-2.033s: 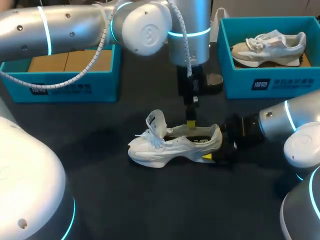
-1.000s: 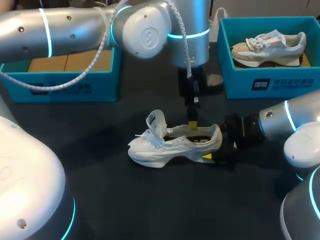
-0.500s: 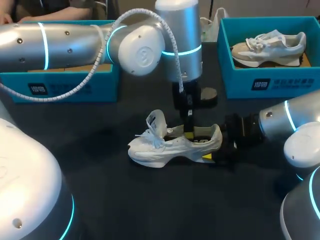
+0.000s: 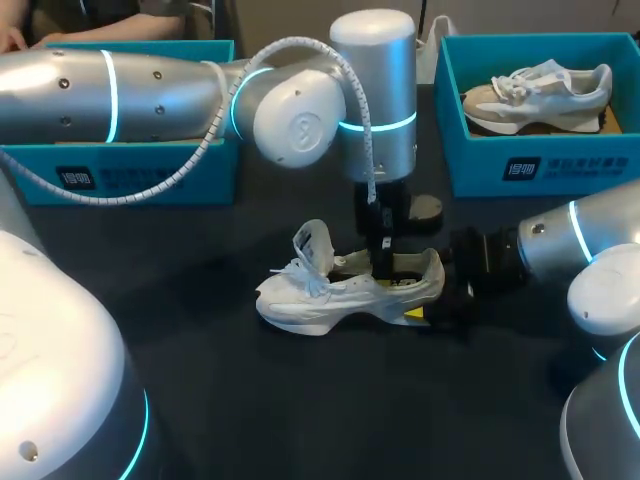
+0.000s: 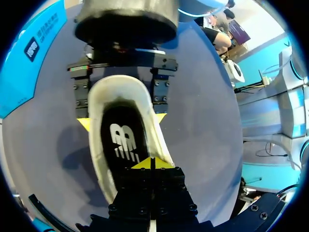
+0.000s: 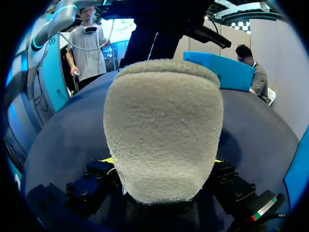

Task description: Take the shoe out of the shoebox, open the shoe tongue, remove and reinsert the insole, then place the shoe into the shoebox

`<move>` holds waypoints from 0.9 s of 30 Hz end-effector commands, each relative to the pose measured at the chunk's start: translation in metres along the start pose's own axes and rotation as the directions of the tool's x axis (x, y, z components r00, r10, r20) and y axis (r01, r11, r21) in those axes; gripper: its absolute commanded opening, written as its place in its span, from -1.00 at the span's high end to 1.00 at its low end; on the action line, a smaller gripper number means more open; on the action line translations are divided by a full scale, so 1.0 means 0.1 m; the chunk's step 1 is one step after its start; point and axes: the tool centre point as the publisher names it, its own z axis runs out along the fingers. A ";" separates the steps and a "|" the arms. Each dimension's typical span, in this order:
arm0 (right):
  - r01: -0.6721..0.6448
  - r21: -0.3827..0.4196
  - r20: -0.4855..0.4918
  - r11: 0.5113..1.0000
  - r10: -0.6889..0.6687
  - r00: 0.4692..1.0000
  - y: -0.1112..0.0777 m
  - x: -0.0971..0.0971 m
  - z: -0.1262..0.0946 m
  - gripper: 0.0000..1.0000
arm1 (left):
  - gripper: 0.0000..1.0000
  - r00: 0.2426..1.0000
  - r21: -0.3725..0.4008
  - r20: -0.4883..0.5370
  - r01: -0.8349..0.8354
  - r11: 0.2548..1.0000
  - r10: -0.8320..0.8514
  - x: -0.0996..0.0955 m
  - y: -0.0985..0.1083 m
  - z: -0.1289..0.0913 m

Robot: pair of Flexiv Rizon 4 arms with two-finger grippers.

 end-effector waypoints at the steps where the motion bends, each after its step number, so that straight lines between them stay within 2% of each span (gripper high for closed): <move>1: -0.001 0.006 0.001 1.000 0.001 1.000 -0.03 -0.02 0.04 1.00 | 1.00 1.000 -0.009 -0.006 -0.018 1.000 0.018 0.02 0.02 0.11; 7: -0.001 0.006 0.001 1.000 0.001 1.000 -0.03 -0.02 0.04 1.00 | 0.97 0.999 -0.007 -0.021 -0.047 0.999 0.046 0.05 0.05 0.16; 8: -0.001 0.006 0.001 1.000 0.001 1.000 -0.03 -0.02 0.04 1.00 | 0.52 0.999 -0.010 -0.017 -0.048 0.999 0.048 0.05 0.04 0.17; 9: -0.001 0.006 0.001 1.000 0.001 1.000 -0.03 -0.02 0.04 1.00 | 0.32 0.998 -0.011 -0.019 -0.057 0.998 0.056 0.05 0.04 0.18; 11: -0.001 0.006 0.001 1.000 0.001 1.000 -0.03 -0.02 0.04 1.00 | 0.17 0.998 -0.019 -0.012 -0.056 0.998 0.056 0.04 0.04 0.20; 14: -0.001 0.006 0.001 1.000 0.001 1.000 -0.03 -0.02 0.04 1.00 | 0.17 0.998 -0.021 -0.012 -0.056 0.998 0.056 0.03 0.04 0.22; 19: -0.001 0.006 0.001 1.000 0.001 1.000 -0.03 -0.02 0.04 1.00 | -0.03 0.999 -0.015 0.008 -0.050 0.999 0.051 -0.02 0.06 0.27; 27: -0.001 0.006 0.001 1.000 0.001 1.000 -0.03 -0.02 0.04 1.00 | 0.00 0.995 -0.002 0.097 -0.032 0.999 0.032 -0.12 0.07 0.34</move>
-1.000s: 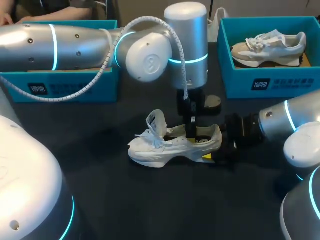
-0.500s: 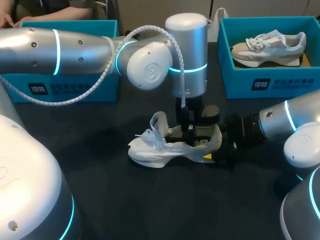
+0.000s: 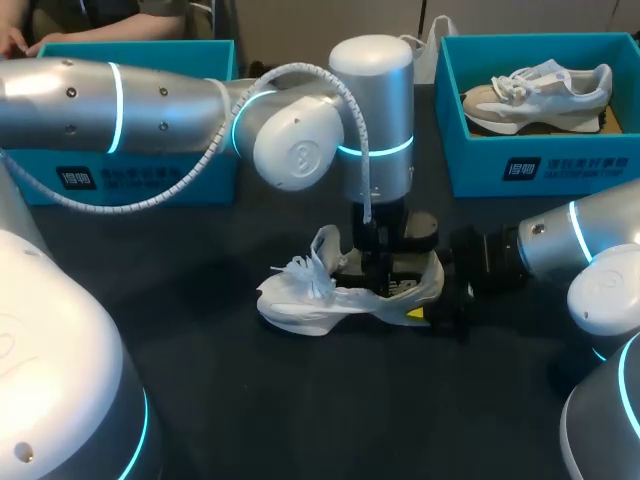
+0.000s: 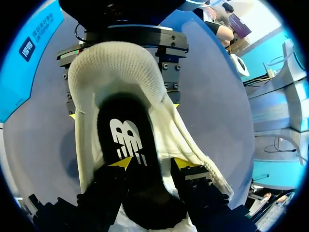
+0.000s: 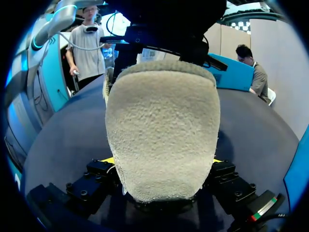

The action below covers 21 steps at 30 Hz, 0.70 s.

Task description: Take the shoe out of the shoebox, open the shoe tongue, remove and reinsert the insole, then place the shoe into the shoebox

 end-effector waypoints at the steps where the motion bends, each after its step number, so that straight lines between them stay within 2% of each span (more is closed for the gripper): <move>1: -0.001 0.006 0.001 1.000 0.001 1.000 -0.02 -0.02 0.04 1.00 | -0.01 0.998 0.007 0.063 0.005 1.000 -0.005 0.00 0.00 0.09; 10: -0.001 0.006 0.001 1.000 0.001 1.000 -0.02 -0.02 0.04 1.00 | 0.07 0.982 -0.031 0.190 0.019 0.999 -0.013 -0.09 0.02 0.17; 13: -0.001 0.006 0.001 1.000 0.001 1.000 -0.02 -0.02 0.04 1.00 | 0.24 0.976 -0.049 0.218 0.021 0.999 -0.010 -0.09 0.02 0.17; 15: -0.001 0.006 0.001 1.000 0.001 1.000 -0.02 -0.02 0.04 1.00 | 0.58 0.975 -0.052 0.221 0.020 0.998 -0.008 -0.09 0.03 0.18; 16: -0.001 0.006 0.001 1.000 0.001 1.000 -0.02 -0.02 0.04 1.00 | 0.92 0.973 -0.059 0.229 0.019 0.998 -0.005 -0.10 0.03 0.18; 17: -0.001 0.006 0.001 1.000 0.001 1.000 -0.02 -0.02 0.04 1.00 | 1.00 0.972 -0.065 0.236 0.019 0.998 -0.003 -0.10 0.04 0.18; 21: -0.001 0.006 0.001 1.000 0.001 1.000 -0.02 -0.02 0.04 1.00 | 1.00 0.972 -0.062 0.235 0.023 0.998 -0.007 -0.12 0.07 0.14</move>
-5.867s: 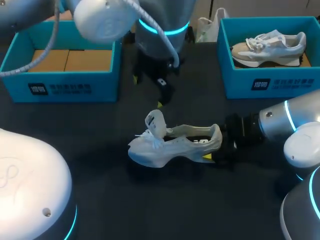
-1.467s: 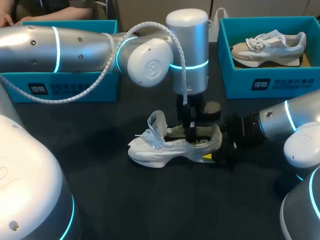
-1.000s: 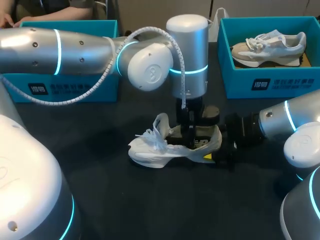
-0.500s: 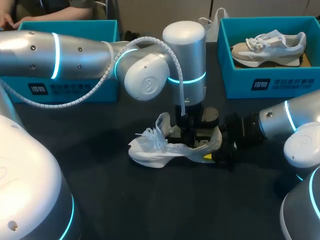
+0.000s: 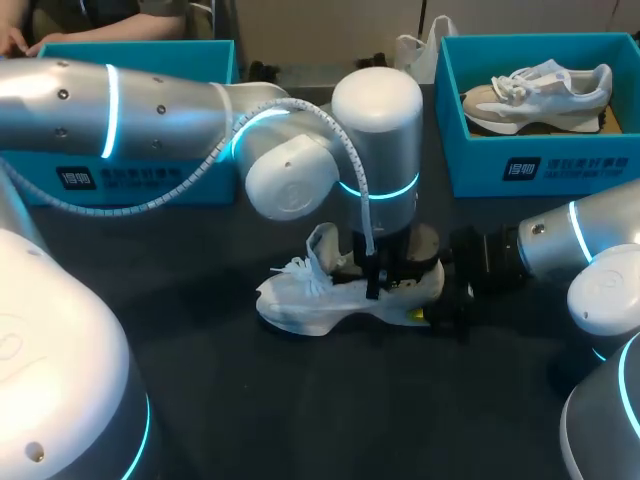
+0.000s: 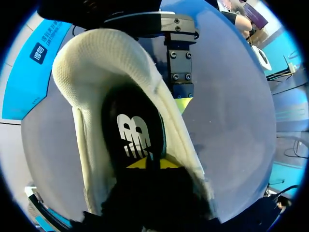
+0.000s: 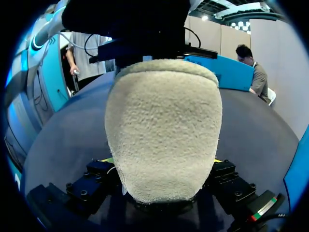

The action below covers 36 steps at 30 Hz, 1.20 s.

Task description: Take the shoe out of the shoebox, open the shoe tongue, remove and reinsert the insole, then place the shoe into the shoebox

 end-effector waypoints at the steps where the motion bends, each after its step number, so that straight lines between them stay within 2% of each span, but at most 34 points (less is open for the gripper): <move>1: -0.001 0.006 0.001 1.000 0.001 1.000 -0.02 -0.02 0.03 1.00 | 1.00 1.000 -0.001 0.000 0.005 1.000 -0.005 -0.01 0.02 0.07; 10: -0.001 0.006 0.001 1.000 0.001 1.000 -0.02 -0.02 0.03 1.00 | 1.00 0.998 0.034 -0.007 0.059 0.998 -0.059 -0.05 0.13 -0.22; 19: -0.001 0.006 0.001 1.000 0.001 1.000 -0.02 -0.02 0.03 1.00 | 1.00 0.996 0.062 -0.051 0.078 0.995 -0.075 -0.03 0.20 -0.40; 30: -0.001 0.006 0.001 1.000 0.001 1.000 -0.02 -0.02 0.03 1.00 | 1.00 0.988 0.142 -0.115 0.117 0.983 -0.101 0.05 0.29 -0.59; 36: -0.001 0.006 0.001 1.000 0.001 1.000 -0.02 -0.02 0.03 1.00 | 1.00 0.989 0.179 -0.096 0.131 0.975 -0.115 0.06 0.34 -0.75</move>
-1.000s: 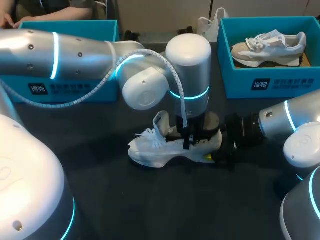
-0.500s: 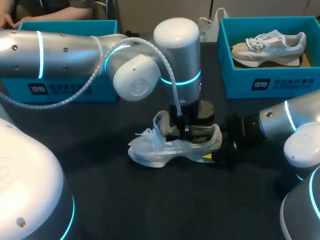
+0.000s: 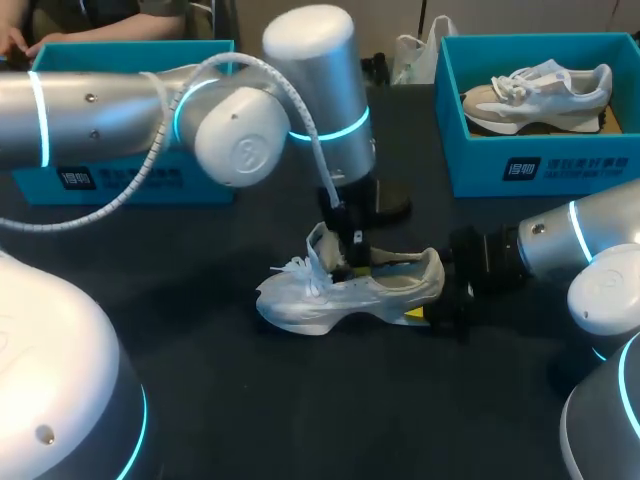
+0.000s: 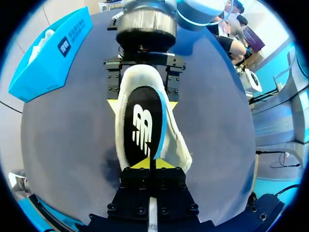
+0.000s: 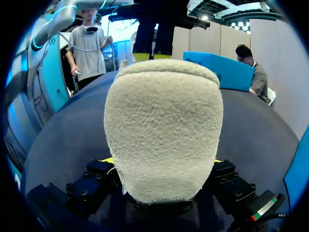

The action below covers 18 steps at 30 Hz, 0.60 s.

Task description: Take the shoe out of the shoebox, open the shoe tongue, remove and reinsert the insole, then place the shoe into the shoebox

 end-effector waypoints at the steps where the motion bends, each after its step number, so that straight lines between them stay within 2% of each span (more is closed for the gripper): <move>1: -0.001 0.007 0.001 1.000 0.001 1.000 -0.02 -0.02 0.04 1.00 | 1.00 1.000 0.036 0.016 0.005 0.999 -0.006 0.06 0.12 -0.15; 10: -0.001 0.007 0.001 1.000 0.001 1.000 -0.02 -0.02 0.04 1.00 | 1.00 1.000 0.098 0.009 0.014 0.995 -0.015 0.08 0.07 -0.33; 18: -0.001 0.007 0.001 1.000 0.001 1.000 -0.02 -0.02 0.04 1.00 | 1.00 1.000 0.147 -0.009 0.007 0.989 -0.006 0.07 -0.15 -0.41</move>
